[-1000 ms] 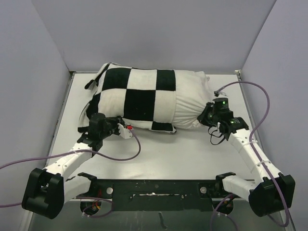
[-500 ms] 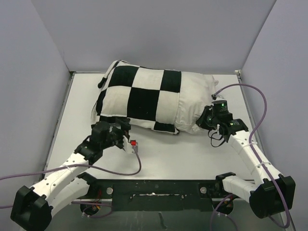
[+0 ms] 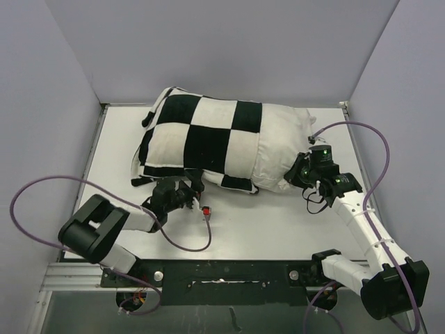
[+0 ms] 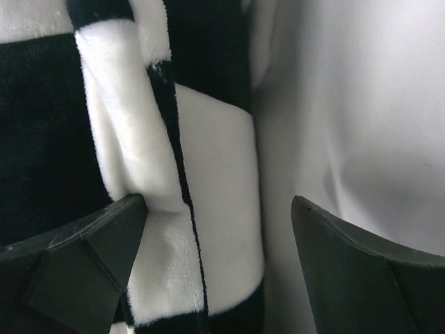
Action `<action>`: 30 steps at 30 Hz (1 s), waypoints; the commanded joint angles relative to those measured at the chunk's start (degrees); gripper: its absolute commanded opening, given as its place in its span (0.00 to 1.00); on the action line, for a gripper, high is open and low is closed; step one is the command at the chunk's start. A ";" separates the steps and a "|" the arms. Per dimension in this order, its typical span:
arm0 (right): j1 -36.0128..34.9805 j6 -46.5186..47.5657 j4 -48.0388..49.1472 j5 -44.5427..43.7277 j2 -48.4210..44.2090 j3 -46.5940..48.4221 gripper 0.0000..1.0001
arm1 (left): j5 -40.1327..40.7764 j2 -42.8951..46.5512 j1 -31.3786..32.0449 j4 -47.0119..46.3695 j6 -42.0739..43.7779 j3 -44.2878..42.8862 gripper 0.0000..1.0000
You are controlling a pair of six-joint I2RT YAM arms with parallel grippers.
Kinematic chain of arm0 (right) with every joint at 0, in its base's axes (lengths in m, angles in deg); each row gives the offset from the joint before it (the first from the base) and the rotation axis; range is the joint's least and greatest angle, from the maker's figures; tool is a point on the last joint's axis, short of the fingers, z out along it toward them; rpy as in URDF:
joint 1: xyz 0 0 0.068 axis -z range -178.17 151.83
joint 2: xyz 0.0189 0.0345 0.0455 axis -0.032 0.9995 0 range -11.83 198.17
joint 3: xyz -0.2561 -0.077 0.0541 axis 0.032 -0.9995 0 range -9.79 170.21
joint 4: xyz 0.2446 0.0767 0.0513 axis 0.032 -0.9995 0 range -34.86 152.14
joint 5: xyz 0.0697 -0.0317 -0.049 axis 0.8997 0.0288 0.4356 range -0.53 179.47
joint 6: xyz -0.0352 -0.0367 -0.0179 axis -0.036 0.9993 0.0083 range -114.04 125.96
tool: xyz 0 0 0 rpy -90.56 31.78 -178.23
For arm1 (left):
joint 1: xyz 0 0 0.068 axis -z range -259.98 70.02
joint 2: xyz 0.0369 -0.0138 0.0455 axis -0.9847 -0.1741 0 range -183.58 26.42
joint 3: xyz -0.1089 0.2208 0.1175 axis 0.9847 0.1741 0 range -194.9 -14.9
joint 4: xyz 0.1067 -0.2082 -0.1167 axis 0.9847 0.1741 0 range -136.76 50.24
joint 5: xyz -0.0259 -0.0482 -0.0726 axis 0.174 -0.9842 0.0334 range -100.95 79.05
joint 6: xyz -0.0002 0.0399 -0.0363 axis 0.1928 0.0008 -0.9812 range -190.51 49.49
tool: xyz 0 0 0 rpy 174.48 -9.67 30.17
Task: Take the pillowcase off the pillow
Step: Remove the pillow from the pillowcase.
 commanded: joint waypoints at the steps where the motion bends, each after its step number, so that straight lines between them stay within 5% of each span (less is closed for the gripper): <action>1: 0.14 0.27 2.27 3.88 -2.29 2.04 0.00 | -1.83 -11.00 -0.70 -34.36 3.79 -4.02 0.85; 5: 0.30 0.44 2.31 4.73 -2.81 1.09 0.00 | -5.17 -14.30 -0.22 -39.51 3.56 -5.89 0.84; 10: 0.34 0.61 2.31 5.51 -2.68 0.78 0.00 | -8.91 -7.67 2.24 -37.59 -1.20 -3.48 0.81; 17: 0.24 0.25 3.22 6.71 -1.36 1.65 0.00 | -10.01 7.82 4.51 -6.80 -2.17 -5.08 0.80; 24: 0.40 0.13 2.99 6.49 -2.59 1.23 0.00 | -2.80 -3.17 1.95 -14.00 -0.58 -7.50 0.78; 30: 1.02 0.86 2.23 6.47 -2.66 2.13 0.00 | -10.07 8.74 1.44 10.51 -1.49 -6.34 0.78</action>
